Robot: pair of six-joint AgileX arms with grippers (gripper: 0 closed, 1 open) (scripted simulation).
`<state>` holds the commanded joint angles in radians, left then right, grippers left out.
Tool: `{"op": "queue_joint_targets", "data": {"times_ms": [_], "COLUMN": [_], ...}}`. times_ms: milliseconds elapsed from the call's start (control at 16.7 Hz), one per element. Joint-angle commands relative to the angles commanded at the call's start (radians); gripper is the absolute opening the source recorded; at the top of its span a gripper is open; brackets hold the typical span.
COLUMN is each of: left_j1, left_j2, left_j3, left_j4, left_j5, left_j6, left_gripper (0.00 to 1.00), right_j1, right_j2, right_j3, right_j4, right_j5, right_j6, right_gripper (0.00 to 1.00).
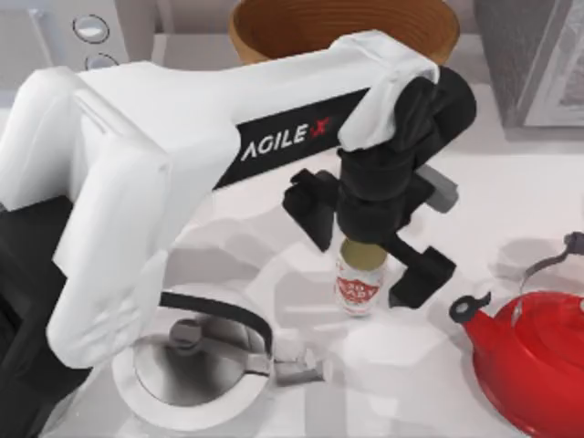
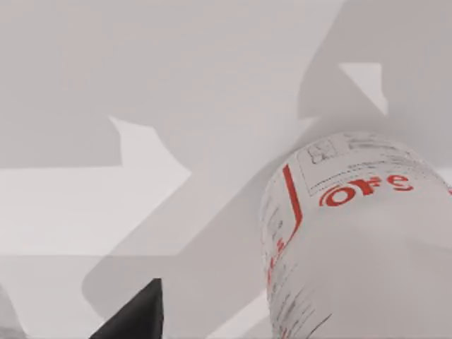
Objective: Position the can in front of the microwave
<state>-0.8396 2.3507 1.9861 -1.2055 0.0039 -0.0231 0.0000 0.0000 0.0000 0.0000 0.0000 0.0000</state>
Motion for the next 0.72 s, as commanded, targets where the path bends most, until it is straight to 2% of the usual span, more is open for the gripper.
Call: {"op": "queue_joint_targets", "data": {"times_ms": [60,720], "left_j1": [0.000,0.000], "left_j2": [0.000,0.000], "left_j3": [0.000,0.000], "left_j4": [0.000,0.000], "left_j5": [0.000,0.000], "left_j6": [0.000,0.000], "left_gripper": [1.00,0.17], "right_j1": [0.000,0.000], "right_j2": [0.000,0.000], "right_j3": [0.000,0.000], "right_j4": [0.000,0.000], "right_j5": [0.000,0.000], "right_j6": [0.000,0.000], "right_gripper": [1.00,1.00]}}
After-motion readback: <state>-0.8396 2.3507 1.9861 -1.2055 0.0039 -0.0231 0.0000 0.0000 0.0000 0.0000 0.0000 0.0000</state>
